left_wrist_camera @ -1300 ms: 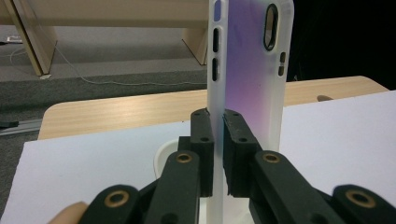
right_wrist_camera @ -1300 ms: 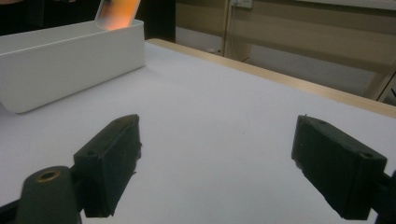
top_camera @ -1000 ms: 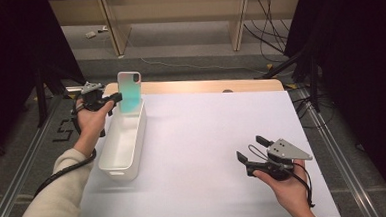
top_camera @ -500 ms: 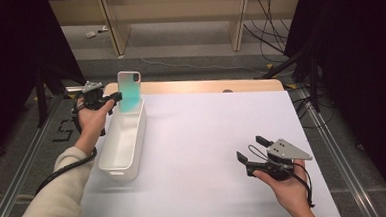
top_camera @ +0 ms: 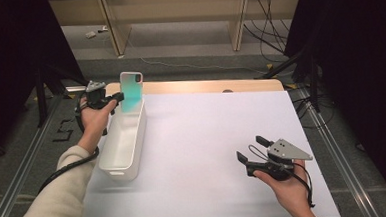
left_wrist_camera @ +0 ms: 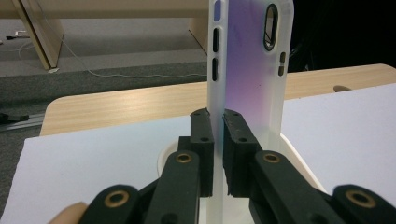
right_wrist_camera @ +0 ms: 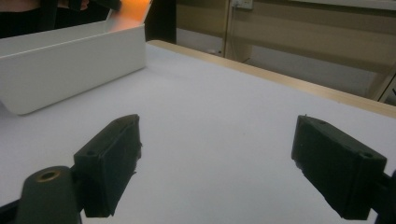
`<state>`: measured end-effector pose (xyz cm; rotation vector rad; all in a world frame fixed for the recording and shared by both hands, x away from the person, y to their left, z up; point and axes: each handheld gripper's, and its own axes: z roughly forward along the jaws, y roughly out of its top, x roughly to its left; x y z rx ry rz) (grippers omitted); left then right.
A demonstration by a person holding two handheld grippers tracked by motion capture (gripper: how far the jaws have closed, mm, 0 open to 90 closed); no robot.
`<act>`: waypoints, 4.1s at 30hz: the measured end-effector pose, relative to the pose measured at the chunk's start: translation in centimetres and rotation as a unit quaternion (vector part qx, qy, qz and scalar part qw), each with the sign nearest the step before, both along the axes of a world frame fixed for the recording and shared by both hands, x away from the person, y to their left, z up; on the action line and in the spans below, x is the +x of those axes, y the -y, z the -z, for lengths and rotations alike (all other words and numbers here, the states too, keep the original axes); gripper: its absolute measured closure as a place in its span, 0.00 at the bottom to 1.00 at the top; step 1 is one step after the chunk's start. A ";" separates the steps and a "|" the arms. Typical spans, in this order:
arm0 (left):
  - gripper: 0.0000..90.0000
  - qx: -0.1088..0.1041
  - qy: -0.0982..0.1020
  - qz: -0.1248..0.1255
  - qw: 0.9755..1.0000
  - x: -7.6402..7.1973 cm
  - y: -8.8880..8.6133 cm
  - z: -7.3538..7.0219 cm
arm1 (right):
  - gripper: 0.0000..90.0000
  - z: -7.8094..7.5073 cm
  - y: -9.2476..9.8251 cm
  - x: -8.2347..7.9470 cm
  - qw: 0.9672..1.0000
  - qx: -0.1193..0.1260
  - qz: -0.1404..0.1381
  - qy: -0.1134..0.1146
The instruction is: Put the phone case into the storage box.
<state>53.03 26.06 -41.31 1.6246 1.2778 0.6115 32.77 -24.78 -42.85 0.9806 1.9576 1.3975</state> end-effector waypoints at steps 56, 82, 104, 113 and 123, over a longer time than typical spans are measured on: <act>0.82 0.035 -0.017 0.001 0.999 -0.1 -0.3 -0.1 | 0.19 0.1 -0.1 0.1 1.000 0.003 -0.005 -0.005; 0.19 0.039 0.013 0.048 0.998 -4.0 -0.8 -2.6 | 0.19 -0.1 0.1 0.1 1.000 -0.003 -0.003 -0.007; 0.12 0.038 0.032 0.072 0.996 -8.3 0.5 -2.7 | 0.19 -0.1 0.0 0.1 1.000 -0.002 -0.006 -0.007; 0.12 0.022 0.034 0.078 0.996 -10.2 0.5 -2.4 | 0.19 -0.2 0.0 0.1 1.000 -0.003 -0.004 -0.003; 0.12 0.015 0.038 0.095 0.995 -11.8 0.9 -1.8 | 0.19 -0.1 -0.1 0.2 1.000 -0.002 -0.003 0.001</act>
